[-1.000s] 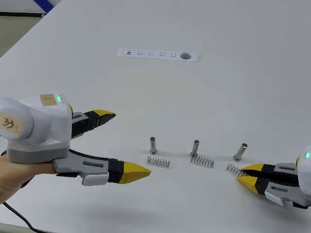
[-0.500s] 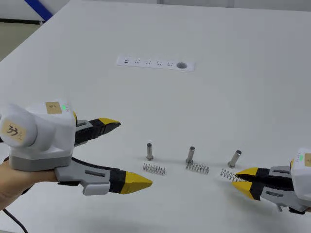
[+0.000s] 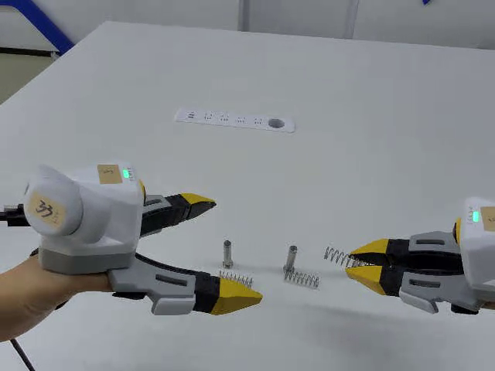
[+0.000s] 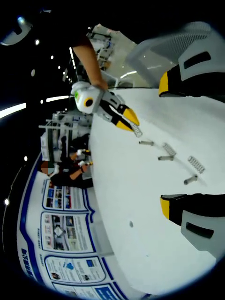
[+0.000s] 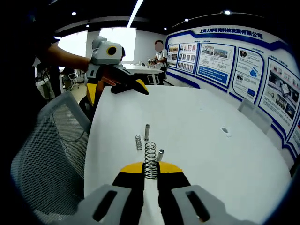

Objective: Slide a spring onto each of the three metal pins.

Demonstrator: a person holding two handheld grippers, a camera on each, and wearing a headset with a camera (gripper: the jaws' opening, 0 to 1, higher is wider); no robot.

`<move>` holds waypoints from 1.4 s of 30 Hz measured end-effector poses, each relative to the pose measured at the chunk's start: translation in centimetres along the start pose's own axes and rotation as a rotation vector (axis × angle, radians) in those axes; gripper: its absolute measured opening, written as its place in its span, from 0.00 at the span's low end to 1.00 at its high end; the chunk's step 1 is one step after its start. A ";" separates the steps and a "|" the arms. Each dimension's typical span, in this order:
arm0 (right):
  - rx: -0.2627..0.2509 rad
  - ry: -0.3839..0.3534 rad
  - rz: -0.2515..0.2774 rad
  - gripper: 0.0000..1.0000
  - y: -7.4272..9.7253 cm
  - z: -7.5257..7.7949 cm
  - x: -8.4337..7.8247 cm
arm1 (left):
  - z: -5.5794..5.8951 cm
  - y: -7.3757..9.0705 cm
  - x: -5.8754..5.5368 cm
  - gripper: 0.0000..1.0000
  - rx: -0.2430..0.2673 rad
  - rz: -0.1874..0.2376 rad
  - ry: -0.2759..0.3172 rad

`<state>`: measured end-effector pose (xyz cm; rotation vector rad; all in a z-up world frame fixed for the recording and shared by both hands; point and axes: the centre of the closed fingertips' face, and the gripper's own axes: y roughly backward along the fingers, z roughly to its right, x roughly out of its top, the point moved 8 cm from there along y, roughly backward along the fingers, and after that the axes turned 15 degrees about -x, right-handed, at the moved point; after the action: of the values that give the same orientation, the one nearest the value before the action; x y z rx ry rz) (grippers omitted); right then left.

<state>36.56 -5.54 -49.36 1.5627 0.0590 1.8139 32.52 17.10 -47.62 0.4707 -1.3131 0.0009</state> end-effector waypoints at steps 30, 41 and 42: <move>0.211 0.121 0.071 0.10 0.4 -5.4 6.2 | 3.6 -2.5 0.9 0.34 -0.245 0.019 -0.060; 0.249 0.148 0.073 0.11 0.5 -5.8 6.7 | 4.3 -2.7 0.7 0.17 -0.294 0.025 -0.039; 0.255 0.150 0.070 0.10 0.6 -5.9 6.6 | 4.3 -2.7 0.7 0.17 -0.297 0.021 -0.041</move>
<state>31.12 0.09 -45.07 1.6145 0.3204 2.0409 29.39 13.04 -47.15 0.2046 -1.3320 -0.1844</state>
